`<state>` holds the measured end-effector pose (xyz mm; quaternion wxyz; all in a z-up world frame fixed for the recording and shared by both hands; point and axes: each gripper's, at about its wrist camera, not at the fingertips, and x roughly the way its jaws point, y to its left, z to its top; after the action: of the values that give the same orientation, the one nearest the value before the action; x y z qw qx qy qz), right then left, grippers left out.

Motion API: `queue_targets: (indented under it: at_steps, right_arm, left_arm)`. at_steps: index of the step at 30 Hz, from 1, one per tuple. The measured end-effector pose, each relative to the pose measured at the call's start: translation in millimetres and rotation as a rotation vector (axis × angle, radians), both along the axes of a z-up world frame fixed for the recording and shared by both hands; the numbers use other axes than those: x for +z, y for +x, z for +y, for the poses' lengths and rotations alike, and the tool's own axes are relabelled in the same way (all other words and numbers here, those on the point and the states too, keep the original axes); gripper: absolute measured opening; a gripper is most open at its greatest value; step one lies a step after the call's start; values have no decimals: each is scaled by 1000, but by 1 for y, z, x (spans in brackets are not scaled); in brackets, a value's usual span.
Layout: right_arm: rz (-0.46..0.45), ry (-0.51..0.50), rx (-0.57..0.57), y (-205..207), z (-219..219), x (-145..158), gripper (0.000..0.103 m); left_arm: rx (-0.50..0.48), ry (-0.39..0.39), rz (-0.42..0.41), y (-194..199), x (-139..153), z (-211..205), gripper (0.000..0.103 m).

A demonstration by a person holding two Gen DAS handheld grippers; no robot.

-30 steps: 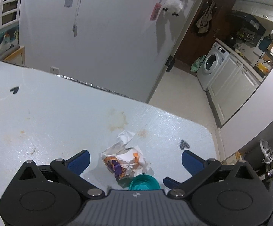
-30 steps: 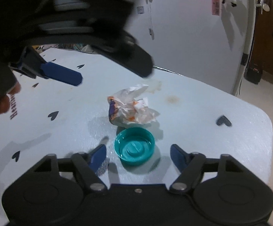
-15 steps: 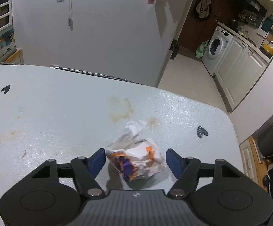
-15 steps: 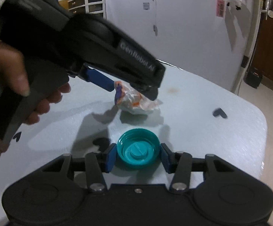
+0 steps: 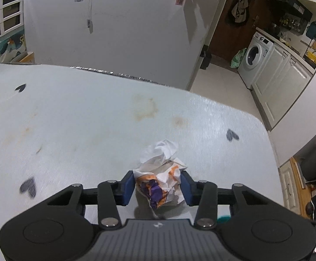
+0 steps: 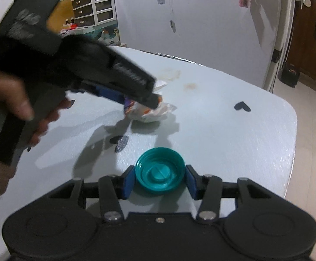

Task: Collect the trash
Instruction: 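Carry the wrapper and teal bowl in both tools over the bin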

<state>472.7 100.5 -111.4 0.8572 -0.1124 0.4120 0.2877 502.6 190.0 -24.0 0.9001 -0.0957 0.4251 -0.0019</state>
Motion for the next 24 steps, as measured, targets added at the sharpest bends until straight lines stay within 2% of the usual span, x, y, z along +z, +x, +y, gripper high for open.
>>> queue_targets:
  at_steps: [12, 24]
  right_arm:
    - [25, -14, -37, -35, -16, 16, 49]
    - [16, -9, -48, -80, -39, 36, 49]
  left_arm:
    - [47, -15, 35, -83, 6, -5, 33]
    - [64, -10, 49, -158, 17, -22, 29]
